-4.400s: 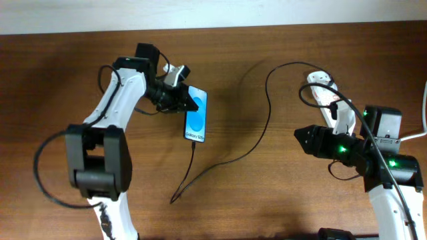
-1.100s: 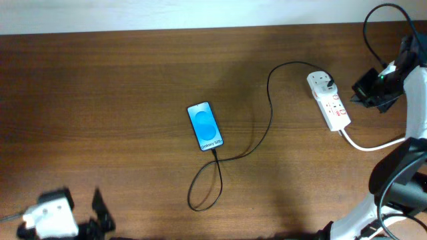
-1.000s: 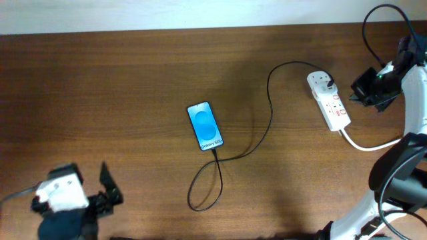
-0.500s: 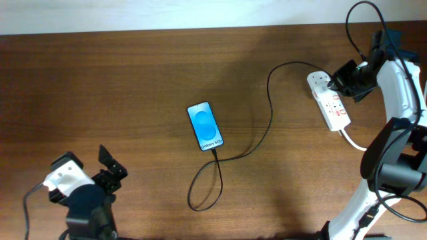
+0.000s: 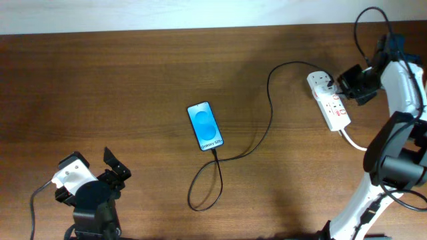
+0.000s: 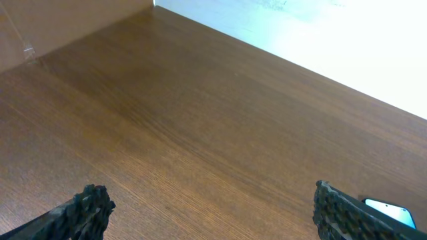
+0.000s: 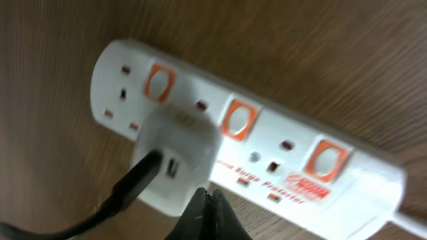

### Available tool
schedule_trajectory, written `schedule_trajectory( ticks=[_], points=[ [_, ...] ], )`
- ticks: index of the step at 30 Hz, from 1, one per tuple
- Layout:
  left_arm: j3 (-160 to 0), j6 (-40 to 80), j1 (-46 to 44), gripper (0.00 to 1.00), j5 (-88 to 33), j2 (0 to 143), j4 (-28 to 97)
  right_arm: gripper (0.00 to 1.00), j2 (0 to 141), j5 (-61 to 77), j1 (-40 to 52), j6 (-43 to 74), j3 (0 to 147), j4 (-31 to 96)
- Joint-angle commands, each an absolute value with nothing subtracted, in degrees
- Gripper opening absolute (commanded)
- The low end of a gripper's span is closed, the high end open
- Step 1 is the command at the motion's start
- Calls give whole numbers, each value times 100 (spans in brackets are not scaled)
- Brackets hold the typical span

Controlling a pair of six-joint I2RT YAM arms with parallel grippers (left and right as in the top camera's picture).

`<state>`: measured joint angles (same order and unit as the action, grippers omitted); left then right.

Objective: Plug charger to phone and switch on socket

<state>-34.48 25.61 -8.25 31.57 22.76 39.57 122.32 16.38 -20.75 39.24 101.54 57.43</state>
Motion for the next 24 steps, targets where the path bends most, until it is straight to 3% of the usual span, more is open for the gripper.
schedule_trajectory(
  ticks=[1, 24],
  points=[
    [-3389, 2630, -847, 99, 3238, 2252, 3931, 4, 12331, 1579, -2141, 3944, 10304, 5758],
    [-3389, 2630, -847, 99, 3238, 2252, 3970, 4, 12997, 1337, -1944, 3946, 10298, 5452]
  ],
)
